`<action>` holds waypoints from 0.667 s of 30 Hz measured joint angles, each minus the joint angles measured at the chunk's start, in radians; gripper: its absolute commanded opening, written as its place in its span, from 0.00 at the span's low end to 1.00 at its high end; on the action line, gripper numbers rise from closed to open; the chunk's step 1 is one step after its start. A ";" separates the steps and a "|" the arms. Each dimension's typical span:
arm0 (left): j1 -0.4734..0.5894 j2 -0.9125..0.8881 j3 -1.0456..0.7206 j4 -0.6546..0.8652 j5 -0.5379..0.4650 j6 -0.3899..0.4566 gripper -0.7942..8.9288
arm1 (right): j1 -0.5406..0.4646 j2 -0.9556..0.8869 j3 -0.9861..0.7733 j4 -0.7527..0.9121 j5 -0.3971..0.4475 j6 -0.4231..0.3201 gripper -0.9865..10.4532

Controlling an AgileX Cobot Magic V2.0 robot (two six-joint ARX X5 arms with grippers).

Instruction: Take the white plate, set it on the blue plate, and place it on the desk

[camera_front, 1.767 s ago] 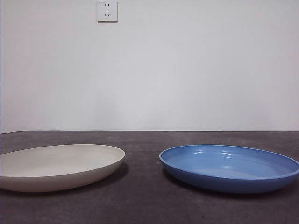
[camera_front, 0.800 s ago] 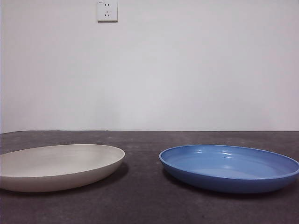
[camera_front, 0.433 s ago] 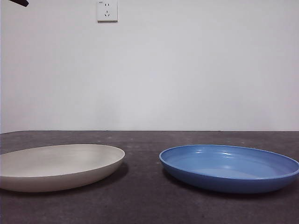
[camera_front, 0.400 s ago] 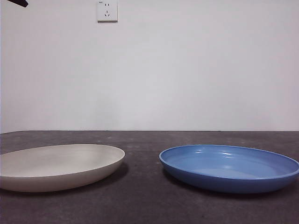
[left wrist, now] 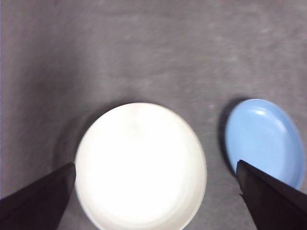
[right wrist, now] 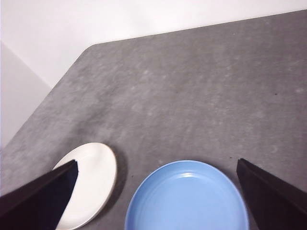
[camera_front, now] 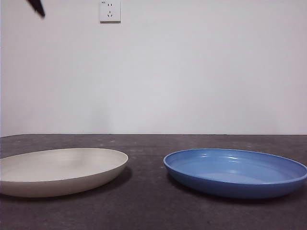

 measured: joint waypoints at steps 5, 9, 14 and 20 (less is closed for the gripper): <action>0.053 0.130 0.000 -0.056 0.065 0.016 0.75 | 0.023 0.000 0.000 0.000 -0.036 0.000 0.66; 0.068 0.252 0.000 -0.086 0.072 0.055 0.75 | 0.033 0.000 0.000 0.000 -0.037 0.000 0.66; 0.086 0.374 0.000 -0.076 0.074 0.082 0.75 | 0.041 0.000 0.000 0.000 -0.037 0.000 0.66; 0.100 0.500 0.000 -0.055 0.074 0.095 0.75 | 0.045 0.000 0.000 0.000 -0.037 0.000 0.66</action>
